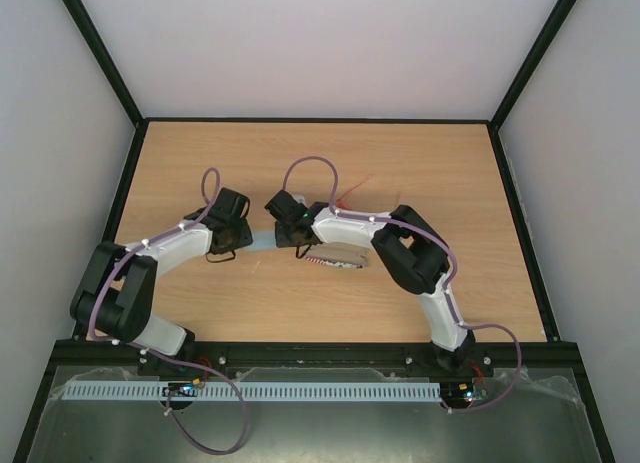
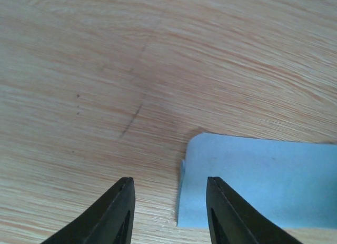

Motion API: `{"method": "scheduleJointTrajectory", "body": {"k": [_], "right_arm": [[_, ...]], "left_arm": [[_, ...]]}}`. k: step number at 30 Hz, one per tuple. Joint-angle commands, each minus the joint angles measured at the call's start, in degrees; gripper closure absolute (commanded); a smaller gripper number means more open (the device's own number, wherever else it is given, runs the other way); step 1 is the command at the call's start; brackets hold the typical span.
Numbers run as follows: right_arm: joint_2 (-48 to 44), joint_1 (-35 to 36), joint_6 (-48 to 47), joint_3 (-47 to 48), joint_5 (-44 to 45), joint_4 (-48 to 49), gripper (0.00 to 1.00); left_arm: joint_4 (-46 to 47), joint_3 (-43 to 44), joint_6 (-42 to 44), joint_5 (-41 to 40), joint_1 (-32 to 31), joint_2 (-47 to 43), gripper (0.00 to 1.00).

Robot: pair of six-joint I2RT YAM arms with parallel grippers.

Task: Organize the sunglasses
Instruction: Pick up the glasses cleaning cloth from the center of the board.

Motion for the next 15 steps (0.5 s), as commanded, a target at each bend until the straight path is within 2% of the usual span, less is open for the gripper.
{"method": "scheduleJointTrajectory", "body": {"k": [1,5,12,15], "right_arm": [[0.75,0.64,0.12,-2.49,-2.63,-0.53,0.99],[0.64,0.65,0.04,-2.59,-3.09,-0.07,0.99],[0.17,0.6,0.04,-2.77,-3.36,0.24,0.99],[-0.07,0.61,0.12,-3.16,-3.37,0.42,0.99]], "left_arm": [[-3.48,0.9,1.78,-2.74,-0.2,2.01,0.63],[-3.31,0.73,1.59,-2.79,-1.37,3.7,0.68],[-2.76,0.59,0.69,-2.87,-3.3,4.68,0.69],[-2.51,0.17,0.75,-3.05,-3.31,5.07,0.75]]}}
